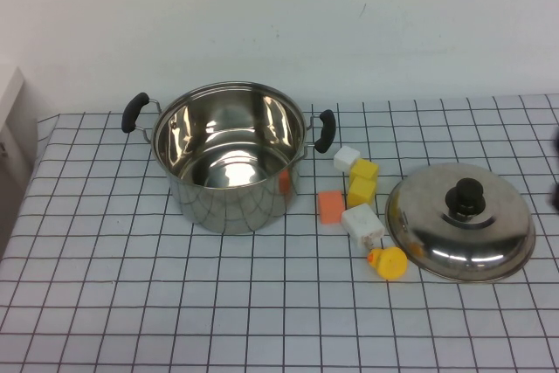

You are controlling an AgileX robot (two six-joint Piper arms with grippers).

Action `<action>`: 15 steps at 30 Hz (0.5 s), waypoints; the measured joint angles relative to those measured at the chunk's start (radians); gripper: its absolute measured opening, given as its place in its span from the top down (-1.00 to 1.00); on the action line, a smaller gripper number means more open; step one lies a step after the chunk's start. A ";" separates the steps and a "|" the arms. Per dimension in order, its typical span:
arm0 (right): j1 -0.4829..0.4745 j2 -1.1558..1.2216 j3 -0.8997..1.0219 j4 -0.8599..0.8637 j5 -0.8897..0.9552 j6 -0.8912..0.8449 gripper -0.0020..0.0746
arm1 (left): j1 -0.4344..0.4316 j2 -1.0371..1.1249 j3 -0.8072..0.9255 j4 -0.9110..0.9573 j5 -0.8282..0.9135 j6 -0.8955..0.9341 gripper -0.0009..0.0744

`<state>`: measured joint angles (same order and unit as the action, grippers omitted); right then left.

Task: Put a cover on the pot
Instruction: Pick up the pot lid

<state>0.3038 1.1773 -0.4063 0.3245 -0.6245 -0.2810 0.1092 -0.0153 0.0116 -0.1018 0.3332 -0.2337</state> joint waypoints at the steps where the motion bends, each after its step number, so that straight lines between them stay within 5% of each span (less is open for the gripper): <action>1: 0.022 0.084 -0.007 -0.013 -0.095 0.008 -0.37 | 0.000 0.000 0.000 0.000 0.000 0.000 0.98; 7: 0.048 0.480 -0.102 -0.033 -0.437 0.196 -0.42 | 0.000 0.000 0.000 0.000 0.000 0.000 0.98; 15: 0.048 0.772 -0.238 -0.033 -0.488 0.244 -0.43 | 0.000 0.000 0.000 0.000 0.000 0.000 0.98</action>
<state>0.3515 1.9492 -0.6446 0.2912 -1.1126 -0.0374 0.1092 -0.0153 0.0116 -0.1018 0.3332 -0.2337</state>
